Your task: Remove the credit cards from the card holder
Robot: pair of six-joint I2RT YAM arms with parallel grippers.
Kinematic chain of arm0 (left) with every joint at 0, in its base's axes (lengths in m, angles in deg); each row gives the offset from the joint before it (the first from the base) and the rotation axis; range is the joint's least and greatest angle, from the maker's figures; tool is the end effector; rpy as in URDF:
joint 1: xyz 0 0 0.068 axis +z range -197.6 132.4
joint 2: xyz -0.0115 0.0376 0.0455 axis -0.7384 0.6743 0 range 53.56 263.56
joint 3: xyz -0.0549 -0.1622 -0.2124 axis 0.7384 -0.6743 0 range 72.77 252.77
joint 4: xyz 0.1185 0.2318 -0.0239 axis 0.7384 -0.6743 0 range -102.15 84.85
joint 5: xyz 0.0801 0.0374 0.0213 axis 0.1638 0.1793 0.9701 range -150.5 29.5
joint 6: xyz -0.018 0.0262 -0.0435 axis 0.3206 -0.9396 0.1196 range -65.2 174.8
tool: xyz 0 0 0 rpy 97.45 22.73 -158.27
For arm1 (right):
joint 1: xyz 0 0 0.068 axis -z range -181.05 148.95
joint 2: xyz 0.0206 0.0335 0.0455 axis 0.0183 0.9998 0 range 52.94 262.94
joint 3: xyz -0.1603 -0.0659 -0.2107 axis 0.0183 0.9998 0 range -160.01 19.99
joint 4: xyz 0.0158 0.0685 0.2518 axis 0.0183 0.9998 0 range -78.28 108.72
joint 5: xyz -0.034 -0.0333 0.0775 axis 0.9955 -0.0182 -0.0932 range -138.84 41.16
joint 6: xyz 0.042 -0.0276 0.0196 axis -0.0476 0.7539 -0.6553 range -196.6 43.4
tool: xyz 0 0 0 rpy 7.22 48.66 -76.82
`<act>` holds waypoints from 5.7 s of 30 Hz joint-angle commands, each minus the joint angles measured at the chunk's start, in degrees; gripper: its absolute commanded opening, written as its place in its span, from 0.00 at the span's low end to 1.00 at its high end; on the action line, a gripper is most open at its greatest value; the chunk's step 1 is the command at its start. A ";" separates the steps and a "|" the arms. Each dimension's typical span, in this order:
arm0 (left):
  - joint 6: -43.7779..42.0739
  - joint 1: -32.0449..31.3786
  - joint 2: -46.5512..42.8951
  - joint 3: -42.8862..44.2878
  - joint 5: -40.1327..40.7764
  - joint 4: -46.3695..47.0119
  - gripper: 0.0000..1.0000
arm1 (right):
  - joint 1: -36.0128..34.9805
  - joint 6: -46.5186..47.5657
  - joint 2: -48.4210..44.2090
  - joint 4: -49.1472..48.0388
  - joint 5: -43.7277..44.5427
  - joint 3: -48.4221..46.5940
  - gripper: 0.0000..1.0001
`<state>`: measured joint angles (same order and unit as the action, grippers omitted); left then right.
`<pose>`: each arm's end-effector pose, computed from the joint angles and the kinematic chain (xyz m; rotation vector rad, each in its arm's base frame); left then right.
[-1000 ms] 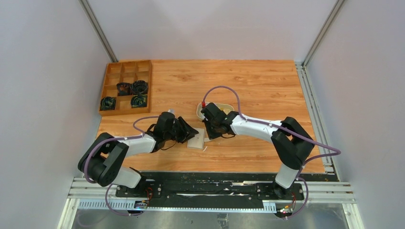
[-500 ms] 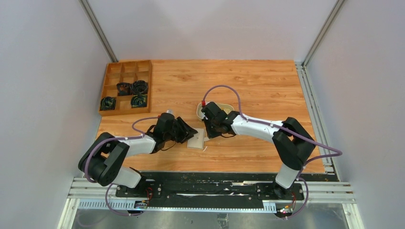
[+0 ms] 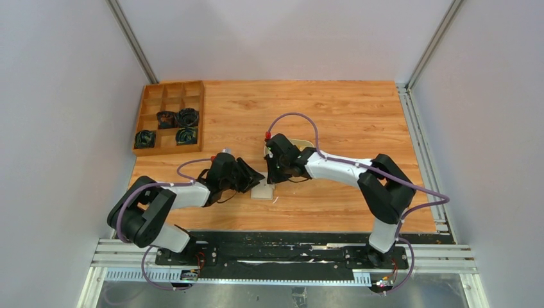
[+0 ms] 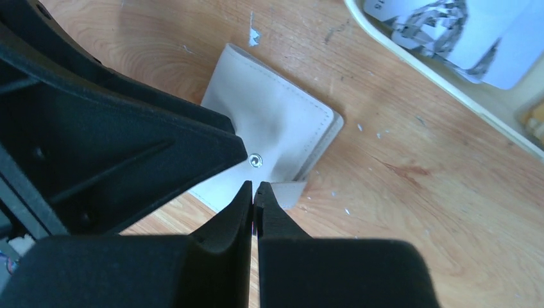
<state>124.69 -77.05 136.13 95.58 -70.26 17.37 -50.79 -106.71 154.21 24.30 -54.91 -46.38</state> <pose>0.2129 -0.1273 0.1279 -0.7517 2.3423 -1.0650 0.2433 0.2930 0.2008 -0.4846 2.4929 0.7370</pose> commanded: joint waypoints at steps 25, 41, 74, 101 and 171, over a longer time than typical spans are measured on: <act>1.04 -0.25 4.09 -0.98 3.48 -2.31 0.46 | -0.95 -1.86 0.95 0.61 0.98 -1.07 0.29; 0.95 -0.52 4.27 -0.81 3.54 -2.38 0.46 | -2.03 3.55 -0.51 10.45 10.54 -3.87 0.38; 1.04 -1.31 4.71 -0.65 3.61 -2.34 0.45 | -2.24 1.95 -2.47 9.98 8.43 -1.66 0.19; 1.57 -1.31 5.08 -0.74 3.77 -2.40 0.00 | -3.69 1.37 -1.22 11.55 12.82 -3.27 0.12; 0.78 -1.31 5.27 -0.27 2.34 -2.31 0.00 | -3.80 5.69 6.33 31.32 12.18 -23.10 0.40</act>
<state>127.38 -77.84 139.56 95.66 -68.86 19.78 -53.32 -99.76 158.67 52.26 -42.69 -67.65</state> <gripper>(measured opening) 0.011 0.395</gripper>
